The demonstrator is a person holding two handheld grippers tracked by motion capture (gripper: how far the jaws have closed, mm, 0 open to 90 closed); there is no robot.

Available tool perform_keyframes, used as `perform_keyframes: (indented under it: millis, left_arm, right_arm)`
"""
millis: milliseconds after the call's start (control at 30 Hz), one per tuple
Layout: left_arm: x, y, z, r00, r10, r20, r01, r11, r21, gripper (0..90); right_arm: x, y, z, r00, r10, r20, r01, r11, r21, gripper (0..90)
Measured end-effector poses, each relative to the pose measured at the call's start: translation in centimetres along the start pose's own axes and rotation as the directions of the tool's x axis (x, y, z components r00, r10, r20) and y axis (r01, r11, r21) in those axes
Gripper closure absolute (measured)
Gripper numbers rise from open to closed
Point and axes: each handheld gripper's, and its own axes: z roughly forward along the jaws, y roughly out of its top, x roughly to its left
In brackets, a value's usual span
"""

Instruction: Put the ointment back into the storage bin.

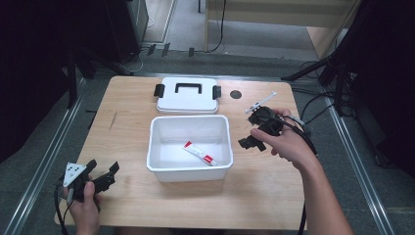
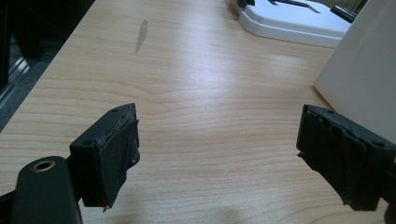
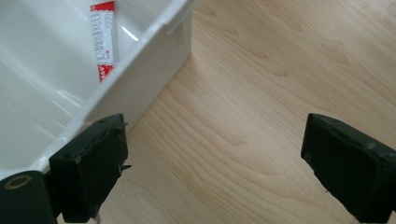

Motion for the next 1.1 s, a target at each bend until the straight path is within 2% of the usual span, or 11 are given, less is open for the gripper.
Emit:
perform_keyframes:
  millis: [200,367,467,633,700,767,800,900,1000,1100]
  left_arm:
    - [0.0,0.0,0.0,1.0000,0.000,0.000,0.000,1.0000,-0.002,13.5]
    - [0.0,0.0,0.0,1.0000,0.001,0.000,-0.001,1.0000,-0.002,13.5]
    - [0.0,0.0,0.0,1.0000,0.001,0.000,-0.001,1.0000,-0.003,13.5]
    - [0.0,0.0,0.0,1.0000,0.002,0.000,-0.002,1.0000,-0.006,13.5]
    - [-0.1,0.0,0.0,1.0000,0.003,-0.001,-0.003,1.0000,-0.007,13.5]
    - [-0.1,0.0,0.0,1.0000,0.004,0.000,-0.004,1.0000,-0.006,13.5]
    - [-0.1,0.0,0.0,1.0000,0.005,-0.001,-0.005,1.0000,-0.006,13.5]
    - [-0.1,0.0,0.0,1.0000,0.007,-0.002,-0.007,1.0000,-0.005,13.5]
    - [-0.1,0.0,0.0,1.0000,0.008,-0.002,-0.008,1.0000,-0.005,13.5]
    - [-0.1,0.0,0.0,0.9999,0.010,-0.002,-0.010,0.9999,-0.005,13.5]
  right_arm:
    - [-2.0,-2.5,0.0,0.9977,0.066,0.017,-0.065,0.996,-0.057,7.5]
    - [-3.5,-5.2,0.6,0.9912,0.129,0.027,-0.126,0.986,-0.112,9.7]
    - [-4.3,-7.1,1.0,0.9870,0.158,0.027,-0.153,0.976,-0.153,9.9]
    - [-5.7,-10.6,1.9,0.9742,0.221,0.043,-0.207,0.953,-0.221,11.4]
    - [-6.0,-12.0,2.1,0.9674,0.245,0.066,-0.219,0.938,-0.268,12.6]
    - [-6.3,-13.5,2.5,0.9554,0.288,0.065,-0.252,0.910,-0.328,12.6]
    - [-6.5,-14.3,2.7,0.9522,0.300,0.057,-0.261,0.897,-0.356,12.6]
    - [-6.7,-16.5,3.4,0.9362,0.348,0.052,-0.296,0.859,-0.417,12.7]
    - [-6.7,-18.7,4.2,0.9269,0.372,0.050,-0.310,0.833,-0.459,12.7]
    - [-6.4,-20.4,4.5,0.9221,0.386,0.029,-0.322,0.806,-0.497,12.7]
